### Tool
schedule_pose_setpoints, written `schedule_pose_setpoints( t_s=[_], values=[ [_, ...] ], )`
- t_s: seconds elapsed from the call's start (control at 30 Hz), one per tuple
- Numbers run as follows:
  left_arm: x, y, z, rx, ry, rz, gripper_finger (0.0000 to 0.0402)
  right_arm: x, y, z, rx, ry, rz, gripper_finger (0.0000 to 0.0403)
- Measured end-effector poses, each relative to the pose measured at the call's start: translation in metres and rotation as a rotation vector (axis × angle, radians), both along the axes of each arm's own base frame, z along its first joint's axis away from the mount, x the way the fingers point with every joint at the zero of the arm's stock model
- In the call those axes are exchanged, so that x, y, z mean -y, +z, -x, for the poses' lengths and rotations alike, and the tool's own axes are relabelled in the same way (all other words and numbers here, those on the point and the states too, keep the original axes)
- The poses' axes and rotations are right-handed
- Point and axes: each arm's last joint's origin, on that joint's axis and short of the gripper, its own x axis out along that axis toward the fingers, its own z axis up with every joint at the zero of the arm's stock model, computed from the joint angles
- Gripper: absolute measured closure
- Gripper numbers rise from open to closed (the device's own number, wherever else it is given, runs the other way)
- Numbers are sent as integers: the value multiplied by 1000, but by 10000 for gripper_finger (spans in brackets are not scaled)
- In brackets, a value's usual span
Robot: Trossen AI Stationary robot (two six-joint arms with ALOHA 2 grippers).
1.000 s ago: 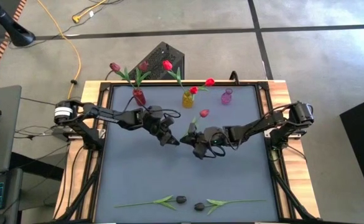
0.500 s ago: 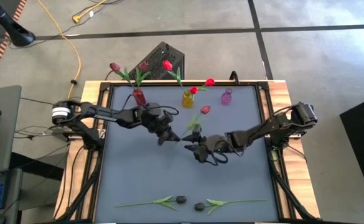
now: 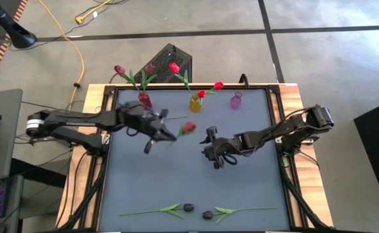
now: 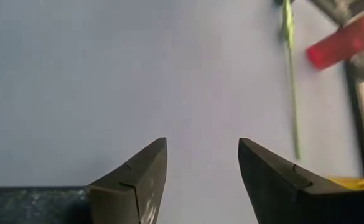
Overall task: Sort flowers into vase by color
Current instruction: Put the dark red tulip into the red vase
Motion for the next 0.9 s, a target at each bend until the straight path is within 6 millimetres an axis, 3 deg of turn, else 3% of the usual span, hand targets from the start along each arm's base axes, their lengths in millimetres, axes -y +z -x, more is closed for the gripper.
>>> schedule_pose_setpoints(
  t_s=[0.17, 0.33, 0.53, 0.73, 0.9],
  values=[
    [-6, 24, 22, 104, 312, -186, 401, 10, -8, 4, -10, -45, -53, 186],
    [-17, 31, 32, 101, 612, -306, 401, 16, -12, 6, -5, -80, -71, 192],
    [-43, 31, 40, 74, 757, -337, 401, 15, -12, 6, -5, -78, -72, 199],
    [-66, 16, 52, 141, 854, -292, 401, 12, -15, 8, -44, -55, -80, 205],
    [-70, -5, 69, 267, 921, -262, 401, 13, -17, 10, -74, -65, -83, 209]
  ],
)
